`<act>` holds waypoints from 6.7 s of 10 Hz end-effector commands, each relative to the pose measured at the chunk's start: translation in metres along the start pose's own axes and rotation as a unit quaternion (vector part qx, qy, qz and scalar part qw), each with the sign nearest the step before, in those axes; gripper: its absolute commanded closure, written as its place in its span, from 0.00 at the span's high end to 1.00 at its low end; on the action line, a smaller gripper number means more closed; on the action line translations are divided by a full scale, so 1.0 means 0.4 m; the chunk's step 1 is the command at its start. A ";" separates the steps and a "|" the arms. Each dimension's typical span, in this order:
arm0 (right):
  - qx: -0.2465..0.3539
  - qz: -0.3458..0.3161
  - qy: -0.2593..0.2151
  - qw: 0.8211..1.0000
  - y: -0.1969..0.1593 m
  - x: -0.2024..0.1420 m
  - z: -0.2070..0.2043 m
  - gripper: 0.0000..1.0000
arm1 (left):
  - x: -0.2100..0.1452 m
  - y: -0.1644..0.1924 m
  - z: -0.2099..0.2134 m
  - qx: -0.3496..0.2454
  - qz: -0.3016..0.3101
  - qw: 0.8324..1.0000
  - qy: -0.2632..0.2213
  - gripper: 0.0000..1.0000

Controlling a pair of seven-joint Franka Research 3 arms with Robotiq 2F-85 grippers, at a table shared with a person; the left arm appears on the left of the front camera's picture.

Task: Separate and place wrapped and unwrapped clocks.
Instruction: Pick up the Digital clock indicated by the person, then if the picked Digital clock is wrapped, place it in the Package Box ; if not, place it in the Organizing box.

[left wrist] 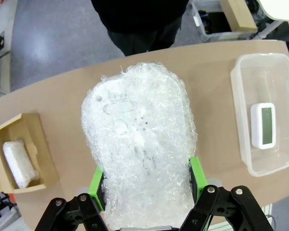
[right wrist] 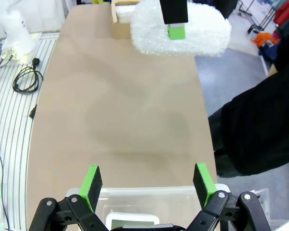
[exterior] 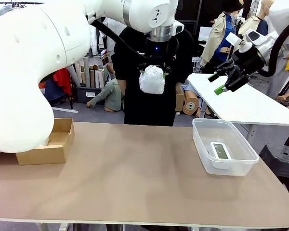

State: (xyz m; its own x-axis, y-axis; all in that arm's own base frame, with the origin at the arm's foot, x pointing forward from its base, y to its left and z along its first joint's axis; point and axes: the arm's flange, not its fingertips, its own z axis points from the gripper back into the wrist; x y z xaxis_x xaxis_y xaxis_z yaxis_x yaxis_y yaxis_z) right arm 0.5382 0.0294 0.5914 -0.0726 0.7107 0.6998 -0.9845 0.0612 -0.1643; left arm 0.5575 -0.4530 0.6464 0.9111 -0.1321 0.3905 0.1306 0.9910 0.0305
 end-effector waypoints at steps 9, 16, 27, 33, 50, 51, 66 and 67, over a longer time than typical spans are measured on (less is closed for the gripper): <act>0.000 0.001 0.000 1.000 0.000 0.002 0.002 1.00 | 0.000 0.005 0.014 -0.003 0.001 1.000 -0.001 0.00; 0.000 0.001 0.000 1.000 0.000 0.002 0.002 1.00 | 0.025 0.155 0.164 -0.039 -0.116 0.992 -0.021 0.00; 0.000 0.001 0.000 1.000 0.000 0.002 0.002 1.00 | -0.134 0.457 0.187 -0.034 -0.215 0.975 0.040 0.00; 0.000 0.001 0.000 1.000 0.000 0.002 0.002 1.00 | -0.147 0.604 0.059 0.102 0.016 0.994 0.036 0.00; 0.000 0.001 0.000 1.000 0.000 0.002 0.002 1.00 | -0.159 0.762 -0.126 0.123 0.141 0.980 0.071 0.00; 0.000 0.001 0.000 1.000 0.000 0.002 0.002 1.00 | -0.156 0.791 -0.147 0.111 0.141 0.980 0.080 0.00; 0.000 0.001 0.000 1.000 0.000 0.002 0.002 1.00 | -0.273 0.989 -0.452 -0.002 0.141 0.984 0.104 0.00; 0.000 0.001 0.000 1.000 0.000 0.002 0.002 1.00 | -0.280 1.006 -0.465 -0.002 0.154 0.984 0.092 0.00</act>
State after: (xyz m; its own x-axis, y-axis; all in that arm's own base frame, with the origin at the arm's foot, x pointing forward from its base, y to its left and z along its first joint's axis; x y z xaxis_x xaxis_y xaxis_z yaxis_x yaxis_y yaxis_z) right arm 0.5382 0.0292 0.5913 -0.0721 0.7106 0.6998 -0.9845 0.0615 -0.1640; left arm 0.5866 -0.0543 0.4459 0.9724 0.1584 0.1711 -0.1541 0.9873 -0.0384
